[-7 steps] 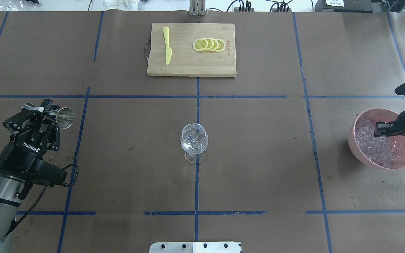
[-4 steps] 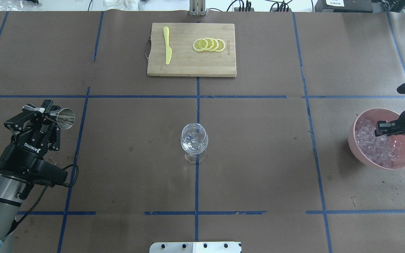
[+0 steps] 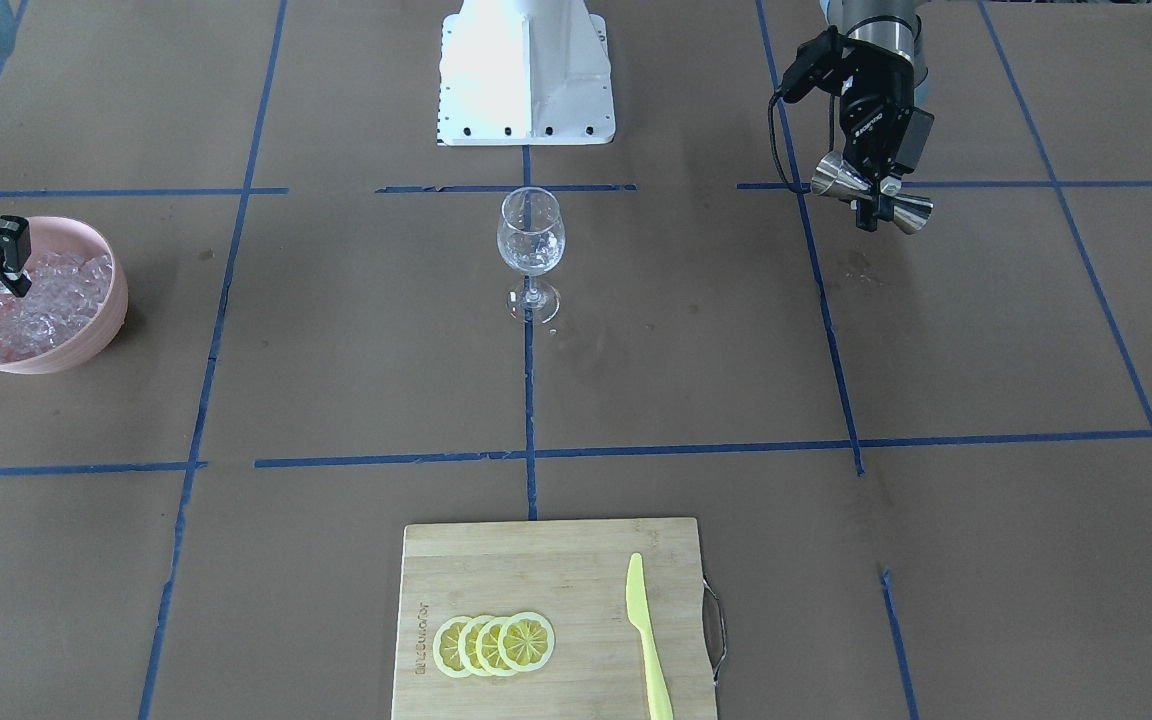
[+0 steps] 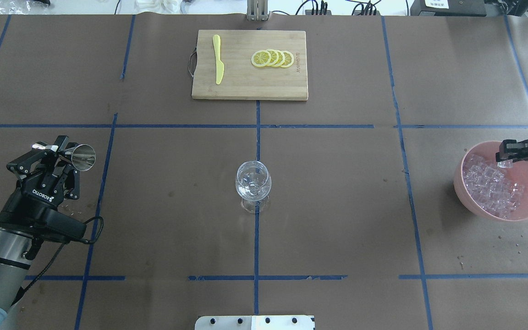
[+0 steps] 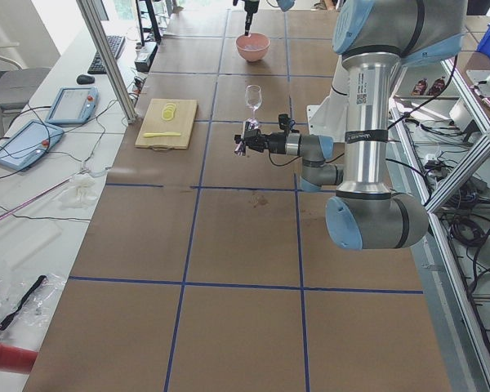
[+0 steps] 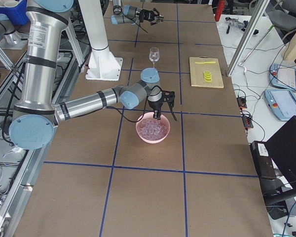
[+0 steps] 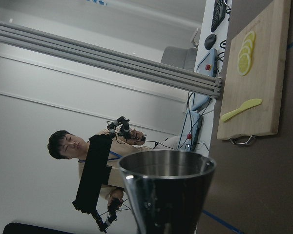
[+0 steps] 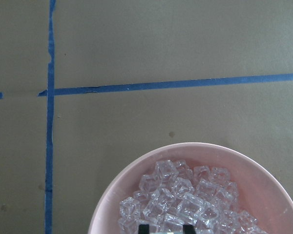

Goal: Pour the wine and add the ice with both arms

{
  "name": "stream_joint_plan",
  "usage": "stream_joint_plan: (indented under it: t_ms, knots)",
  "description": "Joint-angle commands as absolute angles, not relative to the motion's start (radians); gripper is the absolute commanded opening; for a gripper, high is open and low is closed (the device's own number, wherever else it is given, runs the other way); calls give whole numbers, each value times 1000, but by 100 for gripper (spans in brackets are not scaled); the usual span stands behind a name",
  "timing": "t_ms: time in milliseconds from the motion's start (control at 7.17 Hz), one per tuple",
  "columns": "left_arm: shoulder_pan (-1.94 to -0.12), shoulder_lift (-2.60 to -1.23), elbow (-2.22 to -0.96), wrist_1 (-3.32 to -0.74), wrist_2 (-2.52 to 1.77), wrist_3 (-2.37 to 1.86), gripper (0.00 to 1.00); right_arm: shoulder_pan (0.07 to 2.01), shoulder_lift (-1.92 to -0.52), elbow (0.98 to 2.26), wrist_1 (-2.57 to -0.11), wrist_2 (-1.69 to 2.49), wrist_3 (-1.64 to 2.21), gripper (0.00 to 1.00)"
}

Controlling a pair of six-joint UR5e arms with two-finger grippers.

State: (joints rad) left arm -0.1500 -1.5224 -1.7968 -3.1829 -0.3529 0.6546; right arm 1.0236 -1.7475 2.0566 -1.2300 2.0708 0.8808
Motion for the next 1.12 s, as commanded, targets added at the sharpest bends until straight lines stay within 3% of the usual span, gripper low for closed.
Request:
stream_joint_plan:
  t_ms: [0,977]
  knots:
    - [-147,-1523,-1703,-3232,-350,424,0,1049,-1741,2109,-1249,2072,882,0]
    - [-127,-1523,-1606,-3237,-308,-352,0,1100,-1689,2175,-1244,2154,932,0]
